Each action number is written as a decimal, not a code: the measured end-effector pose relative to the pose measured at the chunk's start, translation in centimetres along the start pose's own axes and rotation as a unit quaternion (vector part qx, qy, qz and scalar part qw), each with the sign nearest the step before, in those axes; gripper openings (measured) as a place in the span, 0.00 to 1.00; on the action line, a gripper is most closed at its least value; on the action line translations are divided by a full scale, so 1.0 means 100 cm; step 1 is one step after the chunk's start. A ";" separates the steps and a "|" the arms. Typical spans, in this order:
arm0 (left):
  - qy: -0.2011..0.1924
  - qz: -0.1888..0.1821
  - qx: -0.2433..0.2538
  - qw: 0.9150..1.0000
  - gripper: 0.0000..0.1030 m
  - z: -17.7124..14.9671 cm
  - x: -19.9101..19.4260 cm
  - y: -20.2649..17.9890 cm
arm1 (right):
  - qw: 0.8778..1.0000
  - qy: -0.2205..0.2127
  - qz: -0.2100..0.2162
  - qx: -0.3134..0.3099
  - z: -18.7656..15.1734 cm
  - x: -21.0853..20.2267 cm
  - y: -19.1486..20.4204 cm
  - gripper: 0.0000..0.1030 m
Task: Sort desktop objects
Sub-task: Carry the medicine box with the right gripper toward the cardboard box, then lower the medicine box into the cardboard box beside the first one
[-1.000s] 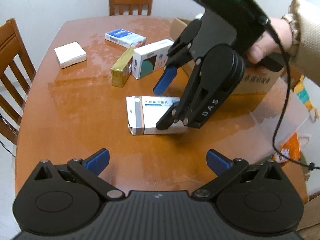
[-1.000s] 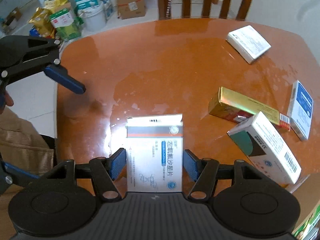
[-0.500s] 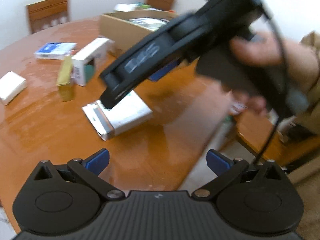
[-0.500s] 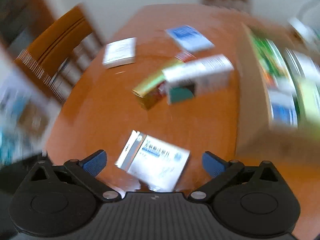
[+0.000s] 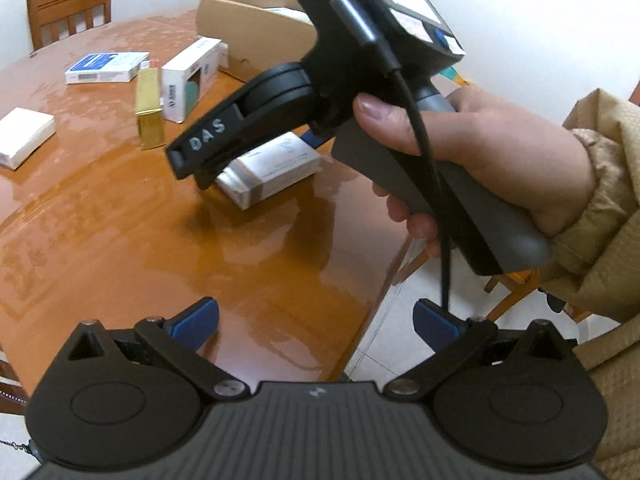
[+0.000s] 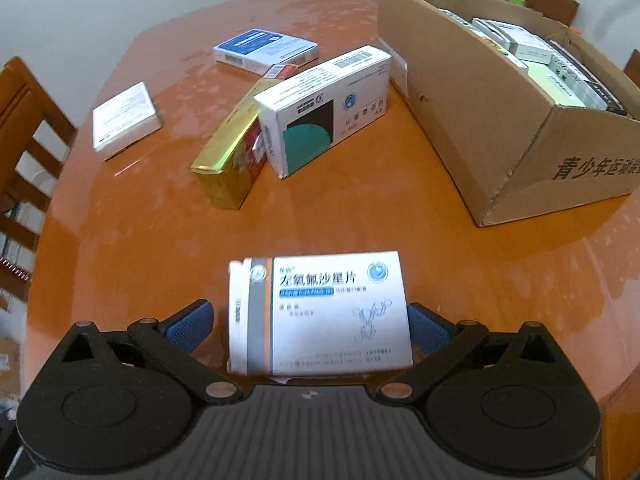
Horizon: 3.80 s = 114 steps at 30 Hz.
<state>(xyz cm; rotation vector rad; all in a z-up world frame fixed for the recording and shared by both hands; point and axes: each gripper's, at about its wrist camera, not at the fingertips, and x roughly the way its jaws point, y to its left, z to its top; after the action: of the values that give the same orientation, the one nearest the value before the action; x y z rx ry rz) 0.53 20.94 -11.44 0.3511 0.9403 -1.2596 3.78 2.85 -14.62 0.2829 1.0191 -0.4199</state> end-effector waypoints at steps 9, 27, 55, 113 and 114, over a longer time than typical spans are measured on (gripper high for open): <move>-0.008 -0.014 0.001 1.000 1.00 0.002 -0.003 0.008 | 0.999 0.004 0.033 -0.013 -0.004 -0.005 -0.006 0.90; -0.006 -0.020 0.001 1.000 1.00 0.009 0.010 0.008 | 0.999 0.016 0.040 -0.029 0.000 -0.006 -0.008 0.93; -0.050 0.007 -0.069 0.996 1.00 0.061 0.010 0.001 | 0.984 -0.098 0.149 -0.018 0.075 -0.131 -0.082 0.90; -0.068 0.067 -0.189 0.977 1.00 0.170 0.105 -0.020 | 0.992 0.003 0.122 0.018 0.219 -0.022 -0.268 0.97; -0.067 0.067 -0.189 0.977 1.00 0.170 0.106 -0.020 | 0.990 0.011 0.140 0.021 0.217 -0.022 -0.269 0.97</move>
<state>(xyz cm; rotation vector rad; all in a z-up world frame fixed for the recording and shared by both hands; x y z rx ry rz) 5.68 1.66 -8.82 0.0285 0.9990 -0.9445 6.79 -29.54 -2.79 0.4619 0.9759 -0.1848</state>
